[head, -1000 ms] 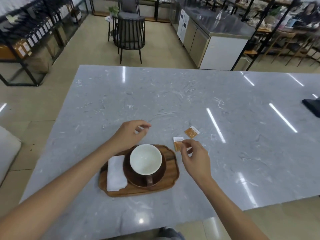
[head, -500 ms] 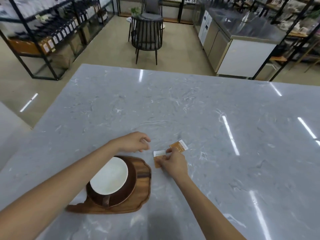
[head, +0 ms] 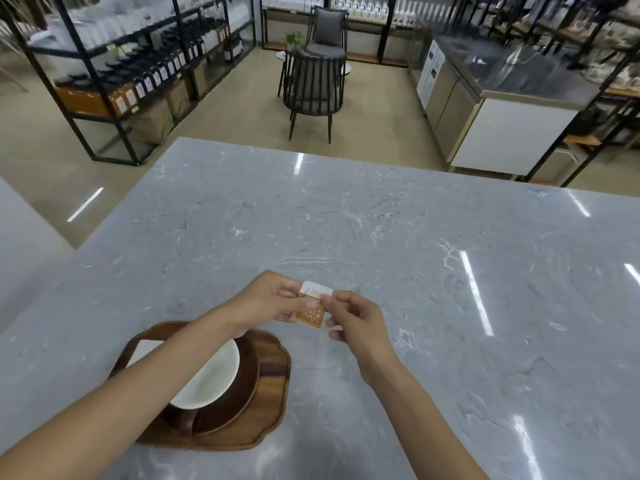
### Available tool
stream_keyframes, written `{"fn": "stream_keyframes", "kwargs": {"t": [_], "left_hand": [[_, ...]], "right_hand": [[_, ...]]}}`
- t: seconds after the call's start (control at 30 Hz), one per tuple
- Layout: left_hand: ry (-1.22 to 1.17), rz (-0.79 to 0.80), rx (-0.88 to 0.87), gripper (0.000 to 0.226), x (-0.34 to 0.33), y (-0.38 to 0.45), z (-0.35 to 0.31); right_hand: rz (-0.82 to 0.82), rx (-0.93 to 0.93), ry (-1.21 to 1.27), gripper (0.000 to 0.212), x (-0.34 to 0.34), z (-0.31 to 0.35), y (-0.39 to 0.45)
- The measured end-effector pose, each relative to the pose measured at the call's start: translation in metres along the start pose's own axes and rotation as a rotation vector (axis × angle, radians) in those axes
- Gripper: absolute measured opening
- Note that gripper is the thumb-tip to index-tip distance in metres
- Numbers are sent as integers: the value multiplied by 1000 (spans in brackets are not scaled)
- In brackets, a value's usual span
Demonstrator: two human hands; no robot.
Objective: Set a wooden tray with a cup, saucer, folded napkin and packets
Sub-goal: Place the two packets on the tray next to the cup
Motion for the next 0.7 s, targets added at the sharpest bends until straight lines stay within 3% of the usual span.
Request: {"fn": "stream_keyframes", "kwargs": {"t": [0.1,0.2,0.3,0.47,0.7], "left_hand": [[-25,-83,13,19,6,-2,3],[-26,-131,51,19,11,-5,13],[-46,-159,86,21,15,-5,24],[-107,-163,59,16,10,-3,20],[-180,-202,11,21,9,-15,16]], "right_hand": [[-34,33,-62,8,18,6,11],[-209,120,-318,8,61,14,30],[-259,97,-642,25,86,9,46],[-237,25,-928,49,88,-9,49],[-189,-89,-731,41,87,-22,56]]}}
Point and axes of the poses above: each hand's wrist, its own y-axis towards the middle knuckle, its own x-axis out of the back of the hand, z = x × y, the point moved 10 cm from there along y, towards the middle knuckle, and after that the axes turned 14 degrees about y, right-handed, at the moved point
